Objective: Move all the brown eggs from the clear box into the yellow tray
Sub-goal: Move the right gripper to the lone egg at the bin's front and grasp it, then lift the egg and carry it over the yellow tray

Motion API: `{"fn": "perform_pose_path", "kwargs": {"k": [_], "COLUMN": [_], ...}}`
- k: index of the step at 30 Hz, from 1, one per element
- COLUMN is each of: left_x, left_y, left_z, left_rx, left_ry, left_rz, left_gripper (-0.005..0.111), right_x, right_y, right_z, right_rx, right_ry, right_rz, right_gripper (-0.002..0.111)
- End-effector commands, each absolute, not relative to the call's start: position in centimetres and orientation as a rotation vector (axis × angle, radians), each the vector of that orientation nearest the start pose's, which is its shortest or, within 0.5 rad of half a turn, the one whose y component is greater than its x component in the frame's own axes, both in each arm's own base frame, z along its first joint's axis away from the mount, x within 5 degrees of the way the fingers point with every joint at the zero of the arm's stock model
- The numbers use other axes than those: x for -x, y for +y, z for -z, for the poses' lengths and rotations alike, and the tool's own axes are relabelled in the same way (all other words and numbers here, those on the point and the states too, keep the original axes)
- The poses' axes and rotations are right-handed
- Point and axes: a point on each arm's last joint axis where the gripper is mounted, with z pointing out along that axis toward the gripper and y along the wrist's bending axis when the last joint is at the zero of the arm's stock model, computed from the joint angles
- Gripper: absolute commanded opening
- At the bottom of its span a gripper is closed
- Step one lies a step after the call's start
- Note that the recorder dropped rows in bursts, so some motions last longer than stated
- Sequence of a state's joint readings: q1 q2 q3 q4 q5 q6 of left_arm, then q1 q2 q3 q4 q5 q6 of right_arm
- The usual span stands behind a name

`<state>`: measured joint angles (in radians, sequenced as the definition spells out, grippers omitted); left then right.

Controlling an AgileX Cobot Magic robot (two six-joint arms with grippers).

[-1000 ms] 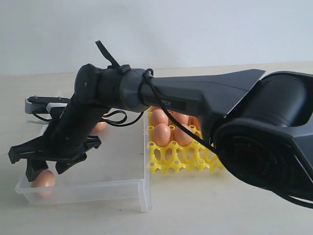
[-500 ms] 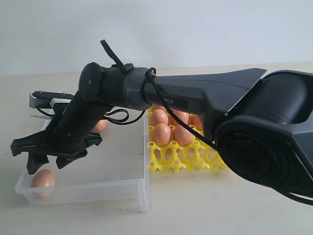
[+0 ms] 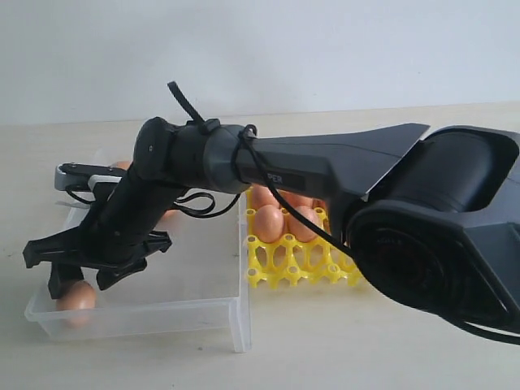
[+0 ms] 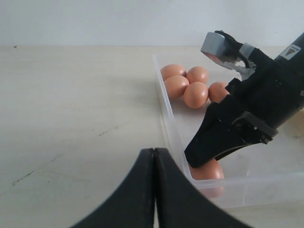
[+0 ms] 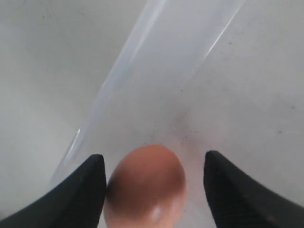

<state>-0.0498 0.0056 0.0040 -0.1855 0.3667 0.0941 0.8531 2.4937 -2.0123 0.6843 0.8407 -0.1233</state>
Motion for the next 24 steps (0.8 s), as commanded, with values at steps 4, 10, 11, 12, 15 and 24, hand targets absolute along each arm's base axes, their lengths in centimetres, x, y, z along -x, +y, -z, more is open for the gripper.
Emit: {"fn": "perform_pose_path", "kwargs": {"k": [4, 10, 11, 12, 15, 24], "left_x": [-5.3, -5.3, -5.3, -5.3, -5.3, -5.3], "left_y": [-0.9, -0.9, -0.9, -0.9, -0.9, -0.9], "left_z": [-18.1, -18.1, -18.1, -18.1, -18.1, -18.1], "left_rx": [-0.018, -0.018, -0.018, -0.018, -0.018, -0.018], "left_ry": [1.842, 1.842, 1.842, 1.842, 1.842, 1.842], "left_rz": [0.15, 0.15, 0.15, 0.15, 0.15, 0.15], "left_gripper": [0.0, 0.0, 0.0, 0.0, 0.0, 0.0], "right_x": [-31.7, -31.4, -31.4, -31.4, -31.3, -31.3], "right_y": [42.5, 42.4, 42.4, 42.4, 42.3, 42.2], "right_z": [-11.5, -10.8, -10.8, -10.8, -10.8, -12.3], "right_rx": [0.812, 0.827, 0.828, 0.828, 0.872, 0.967], "right_ry": [2.736, 2.771, 2.773, 2.773, 2.766, 2.693], "right_rz": [-1.002, -1.002, -1.002, -1.002, -0.999, -0.987], "right_gripper": [0.059, 0.052, 0.048, 0.044, 0.025, 0.0]}}
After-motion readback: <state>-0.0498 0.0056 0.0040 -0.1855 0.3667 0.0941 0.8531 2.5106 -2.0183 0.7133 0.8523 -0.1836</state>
